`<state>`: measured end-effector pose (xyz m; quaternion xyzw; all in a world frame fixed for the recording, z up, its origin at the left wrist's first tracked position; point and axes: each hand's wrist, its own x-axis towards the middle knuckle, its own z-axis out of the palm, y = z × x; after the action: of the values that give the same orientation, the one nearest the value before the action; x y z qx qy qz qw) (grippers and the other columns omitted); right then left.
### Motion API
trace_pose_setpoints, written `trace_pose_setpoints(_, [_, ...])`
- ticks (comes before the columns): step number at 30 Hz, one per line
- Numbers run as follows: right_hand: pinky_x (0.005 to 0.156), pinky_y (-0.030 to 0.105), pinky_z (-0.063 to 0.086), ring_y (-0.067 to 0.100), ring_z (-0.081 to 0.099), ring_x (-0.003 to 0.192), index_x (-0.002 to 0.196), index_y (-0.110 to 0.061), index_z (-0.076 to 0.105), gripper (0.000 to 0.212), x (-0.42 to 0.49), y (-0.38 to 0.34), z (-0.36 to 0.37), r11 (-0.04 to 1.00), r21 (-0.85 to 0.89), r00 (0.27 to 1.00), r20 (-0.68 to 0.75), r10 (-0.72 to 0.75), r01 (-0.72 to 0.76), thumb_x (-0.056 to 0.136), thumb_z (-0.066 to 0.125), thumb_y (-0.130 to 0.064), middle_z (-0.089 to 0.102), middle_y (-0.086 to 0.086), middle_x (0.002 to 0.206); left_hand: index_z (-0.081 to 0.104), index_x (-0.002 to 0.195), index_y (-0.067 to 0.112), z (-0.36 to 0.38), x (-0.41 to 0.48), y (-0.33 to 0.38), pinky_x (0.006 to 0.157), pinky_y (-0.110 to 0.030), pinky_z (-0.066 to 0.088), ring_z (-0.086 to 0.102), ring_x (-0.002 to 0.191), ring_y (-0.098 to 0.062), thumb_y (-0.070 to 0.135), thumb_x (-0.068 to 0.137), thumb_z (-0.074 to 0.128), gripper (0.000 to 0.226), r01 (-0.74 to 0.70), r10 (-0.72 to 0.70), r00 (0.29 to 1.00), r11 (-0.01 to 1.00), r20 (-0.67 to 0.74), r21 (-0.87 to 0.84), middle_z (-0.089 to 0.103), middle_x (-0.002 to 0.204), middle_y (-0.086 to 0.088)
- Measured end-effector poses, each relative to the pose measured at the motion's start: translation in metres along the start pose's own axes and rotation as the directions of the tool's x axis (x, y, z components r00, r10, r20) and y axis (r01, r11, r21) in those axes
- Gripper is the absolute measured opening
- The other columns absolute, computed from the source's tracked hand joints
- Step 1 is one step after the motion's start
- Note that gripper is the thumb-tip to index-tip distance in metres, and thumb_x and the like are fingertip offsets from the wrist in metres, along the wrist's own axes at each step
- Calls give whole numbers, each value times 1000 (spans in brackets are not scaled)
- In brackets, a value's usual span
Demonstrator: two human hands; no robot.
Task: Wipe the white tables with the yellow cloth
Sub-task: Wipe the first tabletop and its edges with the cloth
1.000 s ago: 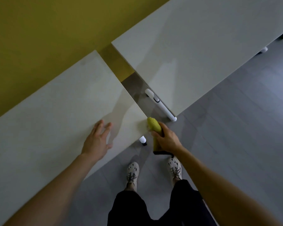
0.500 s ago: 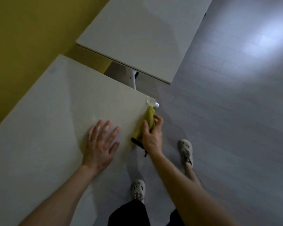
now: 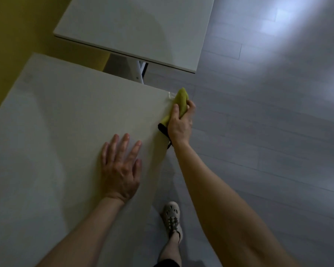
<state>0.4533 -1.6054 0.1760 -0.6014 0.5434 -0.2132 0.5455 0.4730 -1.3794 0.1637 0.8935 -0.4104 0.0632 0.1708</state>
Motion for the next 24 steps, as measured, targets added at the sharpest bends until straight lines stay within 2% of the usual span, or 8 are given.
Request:
trace_pose_setpoints(4, [121, 44, 40, 15, 43, 153, 163, -48, 27, 60, -103, 51, -5, 992, 45, 991, 58, -123, 120, 109, 53, -46, 33, -16, 172, 61, 155, 24, -2, -2, 3, 127, -65, 27, 34, 161, -39, 35, 104, 57, 52, 1, -1, 1000, 1000, -14, 9, 43, 170, -11])
trace_pose_setpoints(7, [121, 33, 39, 1, 39, 153, 165, -49, 25, 62, -171, 88, -29, 986, 59, 976, 144, -163, 156, 111, 55, -43, 33, -19, 172, 60, 155, 24, -4, 0, 4, 127, -65, 27, 33, 161, -39, 35, 103, 57, 53, 1, -1, 1000, 1000, -8, 16, 43, 171, -11])
trace_pose_setpoints(10, [121, 44, 44, 8, 47, 147, 165, -43, 31, 58, -126, 68, -24, 989, 57, 980, 140, -143, 136, 112, 54, -41, 43, -11, 167, 60, 155, 25, -6, 2, 4, 128, -64, 27, 33, 162, -37, 36, 104, 56, 52, 1, -1, 1000, 999, 2, 43, 42, 171, -9])
trace_pose_setpoints(15, [112, 40, 48, 19, 56, 138, 166, -36, 37, 58, 10, 2, -2, 992, 62, 994, 10, -109, 108, 112, 56, -38, 54, -1, 159, 60, 156, 27, -5, 6, 1, 128, -62, 27, 33, 162, -34, 39, 106, 51, 52, 4, -4, 1000, 998, 11, 59, 42, 171, -8])
trace_pose_setpoints(17, [107, 27, 47, 14, 58, 135, 165, -39, 39, 59, -7, 8, 0, 992, 101, 997, -2, -81, 80, 110, 59, -39, 57, -7, 156, 60, 155, 27, -4, 5, 0, 128, -62, 27, 34, 162, -34, 39, 106, 52, 51, 5, -5, 1000, 998, 10, 65, 43, 171, -8])
trace_pose_setpoints(20, [102, 4, 37, -12, 52, 130, 163, -44, 42, 60, -87, 48, -16, 990, 107, 995, 13, -97, 95, 108, 65, -37, 53, -28, 151, 62, 153, 25, -4, 3, 1, 127, -63, 28, 35, 161, -36, 37, 105, 54, 51, -2, 3, 1000, 998, -11, 60, 44, 170, -9])
trace_pose_setpoints(22, [107, 11, 42, -12, 53, 134, 163, -43, 42, 61, -137, 73, -31, 989, 76, 988, 86, -131, 125, 108, 66, -35, 54, -29, 152, 62, 154, 25, -4, 2, 0, 128, -63, 28, 35, 161, -37, 37, 104, 53, 52, -6, 7, 1000, 998, -4, 56, 43, 171, -9])
trace_pose_setpoints(24, [110, 30, 51, 2, 59, 135, 165, -42, 35, 64, -145, 75, -38, 985, 26, 973, 150, -174, 172, 109, 63, -34, 57, -18, 155, 61, 155, 25, -4, 3, 0, 128, -63, 27, 34, 161, -37, 38, 104, 52, 53, -5, 5, 1000, 998, 7, 64, 42, 171, -10])
